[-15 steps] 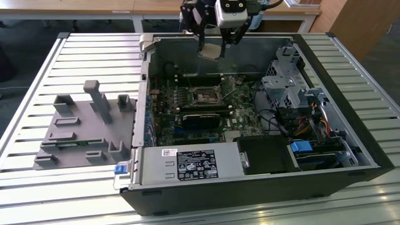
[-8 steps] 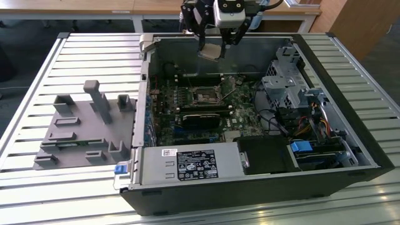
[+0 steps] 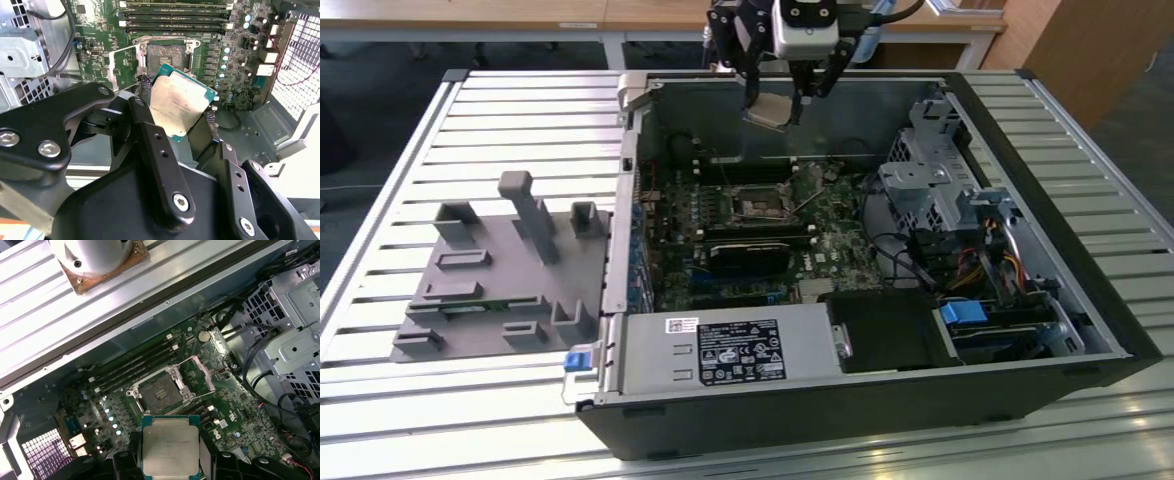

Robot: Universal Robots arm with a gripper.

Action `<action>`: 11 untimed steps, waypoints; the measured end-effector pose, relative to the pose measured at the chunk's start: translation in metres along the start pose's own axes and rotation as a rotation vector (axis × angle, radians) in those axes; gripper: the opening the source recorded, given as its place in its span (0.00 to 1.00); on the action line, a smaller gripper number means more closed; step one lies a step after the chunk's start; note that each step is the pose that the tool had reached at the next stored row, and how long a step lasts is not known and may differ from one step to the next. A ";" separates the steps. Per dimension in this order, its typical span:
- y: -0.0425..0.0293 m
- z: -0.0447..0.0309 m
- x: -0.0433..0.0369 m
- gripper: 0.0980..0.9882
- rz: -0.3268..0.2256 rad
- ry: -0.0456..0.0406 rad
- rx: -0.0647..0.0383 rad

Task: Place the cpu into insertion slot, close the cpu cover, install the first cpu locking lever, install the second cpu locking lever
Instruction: 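Place the cpu into insertion slot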

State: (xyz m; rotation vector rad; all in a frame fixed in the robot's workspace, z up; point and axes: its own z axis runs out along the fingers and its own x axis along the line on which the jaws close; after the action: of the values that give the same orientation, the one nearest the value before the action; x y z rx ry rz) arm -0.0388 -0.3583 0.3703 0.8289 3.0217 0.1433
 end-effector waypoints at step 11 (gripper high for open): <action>-0.0001 0.0005 0.0001 0.50 0.057 -0.0051 -0.001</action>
State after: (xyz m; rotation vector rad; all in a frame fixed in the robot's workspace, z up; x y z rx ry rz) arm -0.0389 -0.3583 0.3697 0.9147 2.9941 0.1429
